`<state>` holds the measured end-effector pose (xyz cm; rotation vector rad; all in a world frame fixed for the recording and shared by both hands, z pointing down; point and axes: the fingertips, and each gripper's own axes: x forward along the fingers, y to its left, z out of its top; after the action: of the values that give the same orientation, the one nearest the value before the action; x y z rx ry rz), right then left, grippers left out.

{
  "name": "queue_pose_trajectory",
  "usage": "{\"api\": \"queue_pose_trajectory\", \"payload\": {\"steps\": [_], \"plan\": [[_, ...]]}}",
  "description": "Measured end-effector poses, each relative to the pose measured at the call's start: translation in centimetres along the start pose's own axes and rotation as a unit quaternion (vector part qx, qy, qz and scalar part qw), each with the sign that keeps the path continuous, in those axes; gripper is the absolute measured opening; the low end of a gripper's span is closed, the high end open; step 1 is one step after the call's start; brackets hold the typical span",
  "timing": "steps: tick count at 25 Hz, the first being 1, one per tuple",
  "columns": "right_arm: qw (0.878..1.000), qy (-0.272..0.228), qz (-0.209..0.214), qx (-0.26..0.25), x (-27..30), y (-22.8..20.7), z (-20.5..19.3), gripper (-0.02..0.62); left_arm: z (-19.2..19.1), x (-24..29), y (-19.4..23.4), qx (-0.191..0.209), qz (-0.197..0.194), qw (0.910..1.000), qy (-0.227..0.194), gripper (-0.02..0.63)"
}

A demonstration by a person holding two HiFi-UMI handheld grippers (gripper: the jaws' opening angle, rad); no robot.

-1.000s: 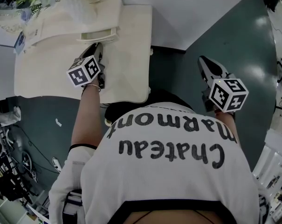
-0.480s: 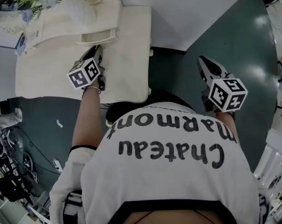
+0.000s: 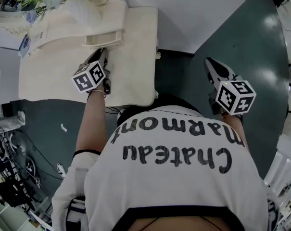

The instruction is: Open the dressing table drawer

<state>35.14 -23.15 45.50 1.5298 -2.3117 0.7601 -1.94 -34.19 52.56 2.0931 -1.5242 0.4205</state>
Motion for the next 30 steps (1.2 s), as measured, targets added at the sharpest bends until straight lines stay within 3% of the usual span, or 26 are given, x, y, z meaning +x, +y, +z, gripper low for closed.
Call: {"api": "queue_pose_trajectory", "payload": {"steps": [30], "plan": [[1.000,0.002,0.008,-0.008,0.6,0.5,0.4,0.028,-0.6,-1.0,-0.3,0.001,-0.008,1.0000,0.005,0.094]]}}
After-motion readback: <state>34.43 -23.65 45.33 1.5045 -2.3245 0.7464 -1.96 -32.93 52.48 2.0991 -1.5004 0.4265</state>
